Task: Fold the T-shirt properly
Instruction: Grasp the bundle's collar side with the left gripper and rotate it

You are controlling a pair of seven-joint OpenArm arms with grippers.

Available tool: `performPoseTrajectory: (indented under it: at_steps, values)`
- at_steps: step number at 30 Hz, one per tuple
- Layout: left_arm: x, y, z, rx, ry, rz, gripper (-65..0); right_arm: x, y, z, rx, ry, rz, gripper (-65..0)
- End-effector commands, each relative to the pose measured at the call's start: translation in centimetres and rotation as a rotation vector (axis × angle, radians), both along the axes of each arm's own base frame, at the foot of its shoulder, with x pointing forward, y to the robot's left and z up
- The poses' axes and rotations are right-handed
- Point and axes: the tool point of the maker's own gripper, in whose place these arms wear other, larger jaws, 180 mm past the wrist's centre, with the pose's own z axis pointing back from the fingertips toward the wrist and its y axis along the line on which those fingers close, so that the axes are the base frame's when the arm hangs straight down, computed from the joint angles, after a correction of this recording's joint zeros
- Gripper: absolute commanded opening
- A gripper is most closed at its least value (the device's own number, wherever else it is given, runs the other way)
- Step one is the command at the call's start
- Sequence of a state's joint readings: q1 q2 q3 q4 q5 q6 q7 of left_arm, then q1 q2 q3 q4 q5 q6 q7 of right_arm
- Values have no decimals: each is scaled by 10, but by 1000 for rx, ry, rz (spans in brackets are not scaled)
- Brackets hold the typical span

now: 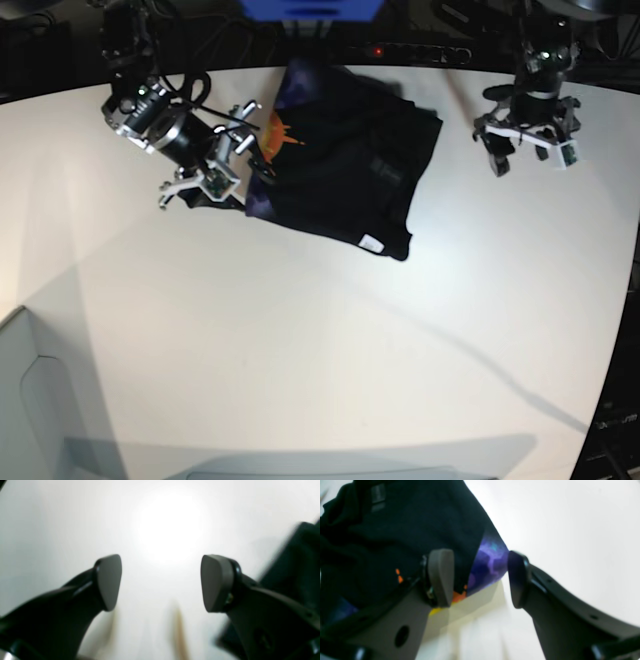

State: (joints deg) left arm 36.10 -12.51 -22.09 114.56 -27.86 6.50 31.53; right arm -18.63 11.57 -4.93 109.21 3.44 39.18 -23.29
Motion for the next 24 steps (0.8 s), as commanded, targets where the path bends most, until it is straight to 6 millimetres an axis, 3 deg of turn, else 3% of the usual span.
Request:
performPoseTrajectory:
  at_steps: [1,8,14,16,19,22,24]
  values:
    - [8,-15,9,-30,-43,-37,-171,7,6,15,36,-49,20,-302]
    - [17,-136,-5,-229,-16,-300,-170,12,4,19,34,-64,16,-302]
    - [-4,-195,-14,-106,16,-518,-170,12,4,19,34,-64,16,-302]
    - [-10,-198,-17,-22,22,-561,-170,11,4,18,34,-63,16,-302]
    - [-21,-185,-24,113,48,-578,-169,11,4,18,34,-63,16,-302]
    - [-23,-176,-25,210,53,-592,-169,11,4,18,33,-63,17,-302]
    - [-18,-160,-26,271,56,-570,-169,12,4,19,33,-64,17,-302]
